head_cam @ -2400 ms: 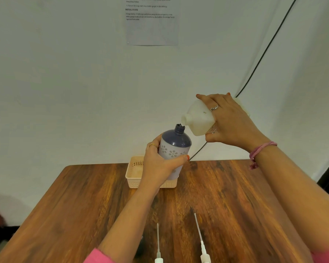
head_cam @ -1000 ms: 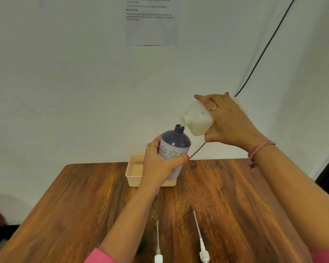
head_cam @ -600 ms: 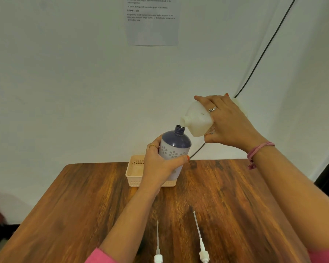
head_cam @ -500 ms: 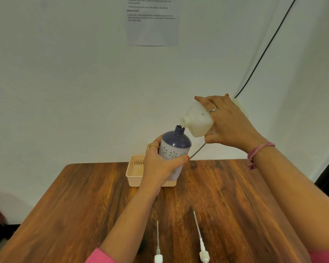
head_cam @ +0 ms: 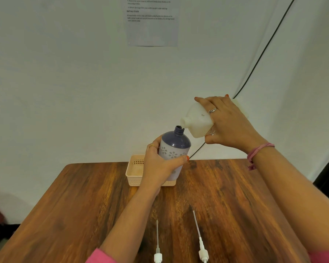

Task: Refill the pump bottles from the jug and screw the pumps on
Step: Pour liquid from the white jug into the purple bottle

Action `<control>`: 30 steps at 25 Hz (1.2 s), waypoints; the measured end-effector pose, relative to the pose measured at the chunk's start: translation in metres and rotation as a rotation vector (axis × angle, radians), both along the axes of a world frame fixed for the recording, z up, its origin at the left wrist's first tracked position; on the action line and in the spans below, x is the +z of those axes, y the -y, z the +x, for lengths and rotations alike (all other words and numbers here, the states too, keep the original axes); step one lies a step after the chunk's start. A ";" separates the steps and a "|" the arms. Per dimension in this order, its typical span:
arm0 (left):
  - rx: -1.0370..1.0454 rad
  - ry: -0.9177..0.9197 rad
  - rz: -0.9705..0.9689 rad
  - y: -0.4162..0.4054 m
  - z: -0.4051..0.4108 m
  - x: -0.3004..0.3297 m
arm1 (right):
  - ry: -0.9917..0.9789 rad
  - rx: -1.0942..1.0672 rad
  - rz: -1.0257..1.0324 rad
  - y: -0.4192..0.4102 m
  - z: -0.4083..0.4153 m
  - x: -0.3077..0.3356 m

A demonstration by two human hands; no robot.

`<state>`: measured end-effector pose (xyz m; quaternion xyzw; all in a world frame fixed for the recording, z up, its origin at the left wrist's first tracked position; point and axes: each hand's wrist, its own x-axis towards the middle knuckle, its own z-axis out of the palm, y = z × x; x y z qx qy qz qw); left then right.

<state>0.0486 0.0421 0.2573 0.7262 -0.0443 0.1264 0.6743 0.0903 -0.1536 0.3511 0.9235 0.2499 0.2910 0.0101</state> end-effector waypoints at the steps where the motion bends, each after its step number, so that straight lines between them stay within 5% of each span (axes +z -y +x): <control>1: -0.001 0.001 0.000 0.000 -0.001 0.000 | 0.000 -0.001 0.000 0.000 0.000 0.000; 23: 0.043 -0.002 0.042 0.012 -0.012 -0.004 | -0.113 0.011 0.191 0.010 -0.013 -0.017; 30: 0.028 -0.001 0.020 0.021 -0.018 -0.007 | -0.301 0.063 0.546 0.028 -0.007 -0.040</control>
